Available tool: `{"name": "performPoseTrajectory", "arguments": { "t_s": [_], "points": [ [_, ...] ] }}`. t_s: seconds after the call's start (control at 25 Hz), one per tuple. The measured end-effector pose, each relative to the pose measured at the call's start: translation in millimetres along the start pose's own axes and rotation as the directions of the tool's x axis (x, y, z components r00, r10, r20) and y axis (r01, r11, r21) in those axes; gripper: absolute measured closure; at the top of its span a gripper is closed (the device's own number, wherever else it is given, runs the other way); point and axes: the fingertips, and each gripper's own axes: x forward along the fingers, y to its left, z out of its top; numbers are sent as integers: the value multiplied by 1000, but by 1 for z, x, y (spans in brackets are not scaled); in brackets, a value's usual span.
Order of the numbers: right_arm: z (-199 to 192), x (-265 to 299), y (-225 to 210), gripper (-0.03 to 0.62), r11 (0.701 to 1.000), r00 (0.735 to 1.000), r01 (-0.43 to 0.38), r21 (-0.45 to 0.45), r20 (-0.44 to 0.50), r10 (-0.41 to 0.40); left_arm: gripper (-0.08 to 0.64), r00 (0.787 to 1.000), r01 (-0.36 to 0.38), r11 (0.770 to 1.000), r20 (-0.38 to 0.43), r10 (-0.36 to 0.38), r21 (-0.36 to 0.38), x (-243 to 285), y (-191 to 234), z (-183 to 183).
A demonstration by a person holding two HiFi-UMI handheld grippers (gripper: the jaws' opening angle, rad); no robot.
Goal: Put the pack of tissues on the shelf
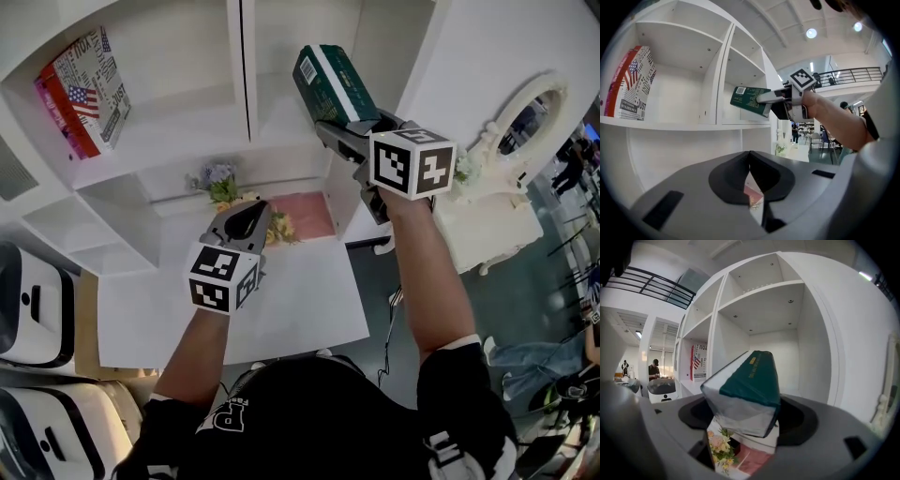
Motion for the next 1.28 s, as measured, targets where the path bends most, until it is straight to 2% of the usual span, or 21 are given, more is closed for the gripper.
{"name": "performPoseTrajectory", "arguments": {
  "t_s": [0.36,0.72,0.96,1.28],
  "points": [
    [16,54,-22,202,999,996,41,-16,-78,-42,546,1000,-3,1000,-7,2,-14,-2,0,-4],
    [2,88,-37,201,994,981,79,75,-185,-64,546,999,-33,999,-12,33,-24,-9,7,-9],
    [-4,89,-35,192,991,976,123,56,-188,-110,546,999,-40,999,-21,39,-32,-11,11,-14],
    [-6,83,-31,189,991,981,127,48,-156,-118,546,999,-29,999,-24,28,-37,-6,10,-17]
  ]
}}
